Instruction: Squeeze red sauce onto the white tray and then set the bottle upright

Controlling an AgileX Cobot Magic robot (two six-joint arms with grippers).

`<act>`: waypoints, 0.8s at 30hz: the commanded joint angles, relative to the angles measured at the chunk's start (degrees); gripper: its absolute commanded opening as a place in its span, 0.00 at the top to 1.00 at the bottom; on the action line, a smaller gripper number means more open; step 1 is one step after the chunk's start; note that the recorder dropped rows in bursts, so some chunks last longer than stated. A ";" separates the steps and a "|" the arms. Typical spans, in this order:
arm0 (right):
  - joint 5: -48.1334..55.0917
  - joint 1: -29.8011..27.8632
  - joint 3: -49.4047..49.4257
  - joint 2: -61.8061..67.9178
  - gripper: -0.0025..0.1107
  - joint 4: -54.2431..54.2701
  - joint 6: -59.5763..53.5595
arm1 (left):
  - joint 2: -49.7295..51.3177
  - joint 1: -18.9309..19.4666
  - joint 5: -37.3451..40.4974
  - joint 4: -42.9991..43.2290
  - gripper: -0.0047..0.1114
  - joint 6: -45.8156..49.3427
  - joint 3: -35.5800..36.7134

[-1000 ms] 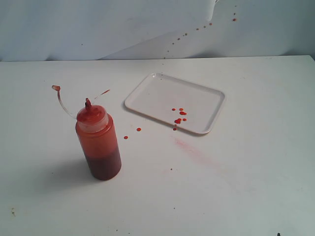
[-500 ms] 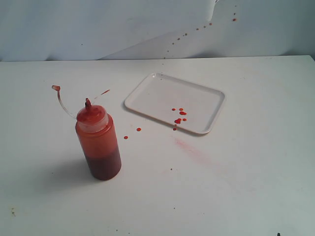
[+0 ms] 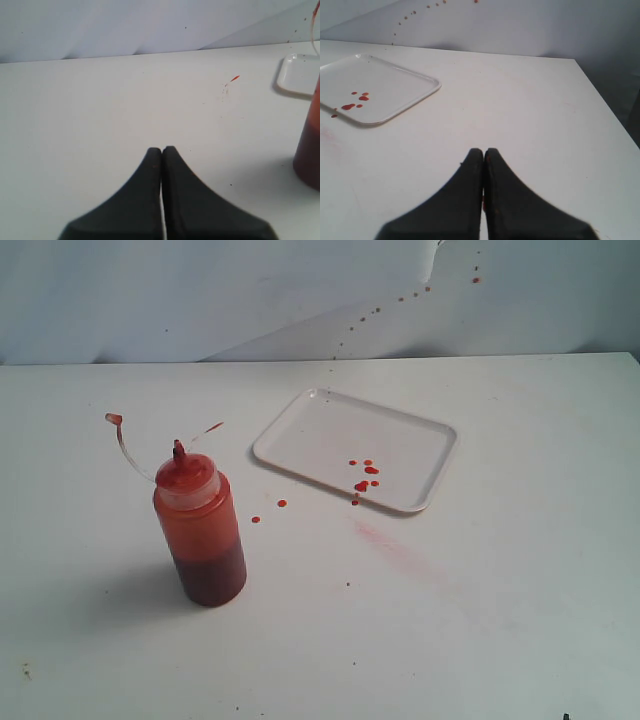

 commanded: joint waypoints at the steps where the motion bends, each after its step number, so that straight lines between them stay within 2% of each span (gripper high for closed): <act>1: -0.14 -0.40 0.17 -0.31 0.98 0.31 0.14 | -0.23 -1.21 -0.39 -0.56 0.96 0.19 0.46; 24: -0.14 -0.40 0.17 -0.31 0.98 1.36 0.14 | -0.23 -1.34 -0.39 -0.56 0.96 0.58 0.46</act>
